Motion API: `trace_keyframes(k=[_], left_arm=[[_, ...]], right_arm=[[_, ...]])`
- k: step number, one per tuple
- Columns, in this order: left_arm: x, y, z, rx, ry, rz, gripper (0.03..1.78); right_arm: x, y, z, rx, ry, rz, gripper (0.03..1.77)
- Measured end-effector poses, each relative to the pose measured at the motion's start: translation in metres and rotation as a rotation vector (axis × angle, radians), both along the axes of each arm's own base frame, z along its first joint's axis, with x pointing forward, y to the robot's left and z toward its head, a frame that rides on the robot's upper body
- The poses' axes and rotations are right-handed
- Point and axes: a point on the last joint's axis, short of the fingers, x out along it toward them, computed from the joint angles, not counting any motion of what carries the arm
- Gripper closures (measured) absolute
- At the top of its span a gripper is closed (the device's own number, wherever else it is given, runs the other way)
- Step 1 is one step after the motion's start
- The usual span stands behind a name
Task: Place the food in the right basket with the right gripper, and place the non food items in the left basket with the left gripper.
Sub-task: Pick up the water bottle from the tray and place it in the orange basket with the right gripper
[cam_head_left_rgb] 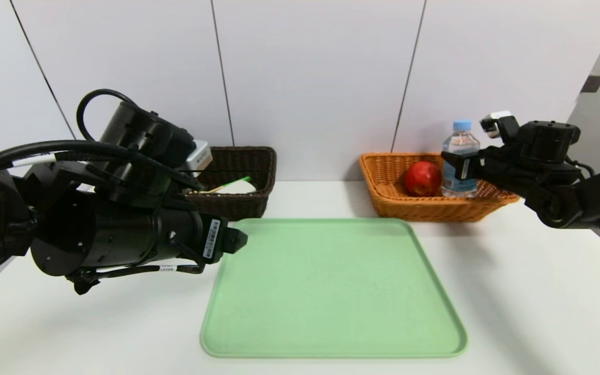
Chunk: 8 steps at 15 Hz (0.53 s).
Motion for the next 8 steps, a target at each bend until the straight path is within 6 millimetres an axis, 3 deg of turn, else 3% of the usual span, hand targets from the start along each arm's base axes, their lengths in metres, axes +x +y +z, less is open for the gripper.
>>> trace_keyframes(k=[7, 8], left_arm=[[0.0004, 0.0001, -0.0001, 0.000, 0.000, 0.001, 0.12], [0.0005, 0.0001, -0.0001, 0.000, 0.000, 0.001, 0.12]], right_arm=[[-0.0009, 0.0003, -0.0029, 0.005, 0.012, 0.001, 0.97], [-0.0011, 0.0003, -0.0033, 0.006, 0.013, 0.000, 0.85]])
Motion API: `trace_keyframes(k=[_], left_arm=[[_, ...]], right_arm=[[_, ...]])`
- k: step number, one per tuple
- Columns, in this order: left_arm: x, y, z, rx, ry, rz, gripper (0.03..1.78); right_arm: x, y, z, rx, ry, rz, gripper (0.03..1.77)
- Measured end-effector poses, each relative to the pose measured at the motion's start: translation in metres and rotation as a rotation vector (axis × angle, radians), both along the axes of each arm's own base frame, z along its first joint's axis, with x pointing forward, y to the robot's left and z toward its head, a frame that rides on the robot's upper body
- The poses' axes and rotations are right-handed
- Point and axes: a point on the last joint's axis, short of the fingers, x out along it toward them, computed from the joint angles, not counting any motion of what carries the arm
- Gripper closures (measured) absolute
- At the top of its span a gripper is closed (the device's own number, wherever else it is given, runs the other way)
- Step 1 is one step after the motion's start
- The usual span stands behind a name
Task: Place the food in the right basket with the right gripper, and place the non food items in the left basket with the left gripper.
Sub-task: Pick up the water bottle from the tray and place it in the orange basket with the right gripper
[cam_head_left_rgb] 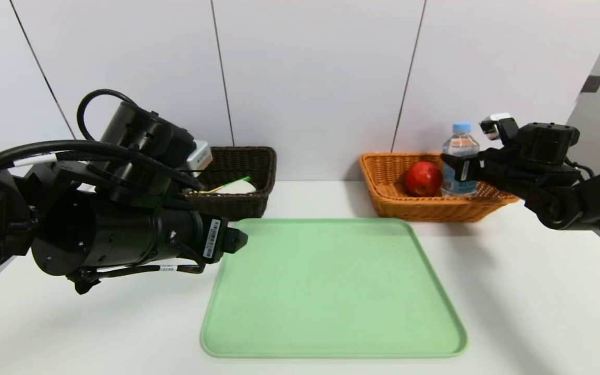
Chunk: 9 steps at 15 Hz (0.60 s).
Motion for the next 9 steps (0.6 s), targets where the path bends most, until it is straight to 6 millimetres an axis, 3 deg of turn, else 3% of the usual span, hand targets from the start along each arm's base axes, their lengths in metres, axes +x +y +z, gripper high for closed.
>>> trace_keyframes(k=[4, 9], left_arm=[[0.000, 0.000, 0.000, 0.002, 0.001, -0.001, 0.12], [0.000, 0.000, -0.001, 0.003, 0.002, 0.001, 0.12]], right_arm=[[-0.001, 0.000, 0.000, 0.003, 0.002, 0.005, 0.54], [-0.013, 0.001, 0.000, 0.010, 0.026, 0.034, 0.33]])
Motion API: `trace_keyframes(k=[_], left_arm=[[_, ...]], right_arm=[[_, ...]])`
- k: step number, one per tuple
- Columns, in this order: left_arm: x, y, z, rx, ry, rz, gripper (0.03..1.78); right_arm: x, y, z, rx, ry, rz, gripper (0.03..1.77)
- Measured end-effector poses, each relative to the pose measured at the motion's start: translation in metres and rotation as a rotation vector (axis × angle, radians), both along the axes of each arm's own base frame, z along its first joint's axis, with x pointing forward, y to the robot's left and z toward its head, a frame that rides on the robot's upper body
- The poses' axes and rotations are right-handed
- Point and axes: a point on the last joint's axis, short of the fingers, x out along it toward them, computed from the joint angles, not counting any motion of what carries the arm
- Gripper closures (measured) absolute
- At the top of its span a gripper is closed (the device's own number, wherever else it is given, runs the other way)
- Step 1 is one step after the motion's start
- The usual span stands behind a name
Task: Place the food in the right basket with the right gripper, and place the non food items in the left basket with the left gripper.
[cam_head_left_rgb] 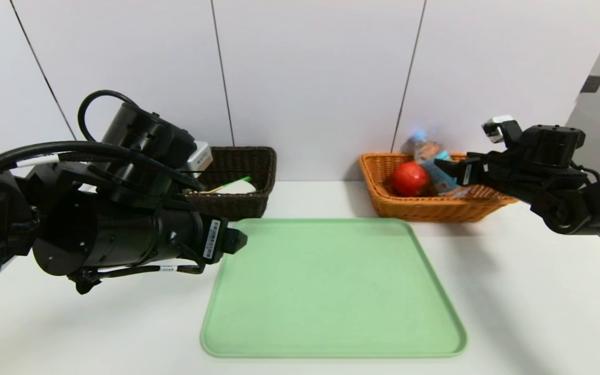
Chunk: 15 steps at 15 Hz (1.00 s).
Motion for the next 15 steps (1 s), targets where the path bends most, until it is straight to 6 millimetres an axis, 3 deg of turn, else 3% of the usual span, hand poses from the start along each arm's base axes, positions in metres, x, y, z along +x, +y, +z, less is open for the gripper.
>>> trace_keyframes(k=[5, 11, 15], left_arm=[[-0.001, 0.001, 0.001, -0.001, -0.003, 0.001, 0.12], [-0.003, 0.004, 0.005, -0.012, -0.018, 0.010, 0.12], [-0.003, 0.013, 0.027, -0.064, -0.099, 0.030, 0.12]], right_arm=[[-0.020, -0.015, 0.020, 0.012, -0.024, -0.009, 0.22], [-0.061, -0.036, 0.064, 0.086, -0.030, -0.044, 0.15], [-0.094, -0.031, 0.098, 0.102, -0.020, -0.043, 0.13]])
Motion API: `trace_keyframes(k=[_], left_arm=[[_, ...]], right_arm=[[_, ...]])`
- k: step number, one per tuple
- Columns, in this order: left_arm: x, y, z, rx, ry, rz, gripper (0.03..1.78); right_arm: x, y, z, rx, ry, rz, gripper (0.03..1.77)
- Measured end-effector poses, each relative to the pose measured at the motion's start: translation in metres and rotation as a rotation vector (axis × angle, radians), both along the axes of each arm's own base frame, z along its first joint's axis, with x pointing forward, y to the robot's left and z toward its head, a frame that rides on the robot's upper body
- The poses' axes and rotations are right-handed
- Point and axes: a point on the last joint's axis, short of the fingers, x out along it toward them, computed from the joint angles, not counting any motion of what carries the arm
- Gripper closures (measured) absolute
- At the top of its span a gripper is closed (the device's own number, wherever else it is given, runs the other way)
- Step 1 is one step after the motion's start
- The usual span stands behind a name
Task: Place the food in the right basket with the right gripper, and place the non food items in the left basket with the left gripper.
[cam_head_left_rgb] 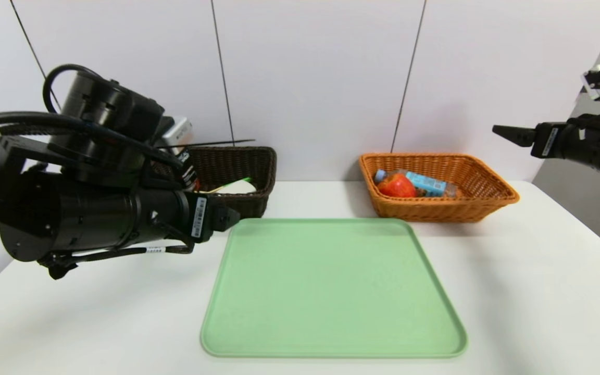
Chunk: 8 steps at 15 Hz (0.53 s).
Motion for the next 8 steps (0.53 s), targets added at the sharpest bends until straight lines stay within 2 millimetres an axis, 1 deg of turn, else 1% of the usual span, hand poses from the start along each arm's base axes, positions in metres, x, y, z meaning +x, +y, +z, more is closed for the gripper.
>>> trace_keyframes(k=[2, 4, 8], left_arm=[[-0.005, 0.009, 0.016, -0.018, -0.055, 0.007, 0.12], [-0.013, 0.022, 0.030, -0.036, -0.102, 0.030, 0.12], [-0.033, 0.059, 0.049, -0.053, -0.152, 0.135, 0.12]], right_arm=[[-0.024, 0.006, 0.017, 0.007, 0.024, 0.027, 0.12], [-0.051, 0.012, 0.029, 0.018, 0.078, 0.041, 0.11], [-0.111, 0.022, 0.044, 0.014, 0.160, 0.033, 0.11]])
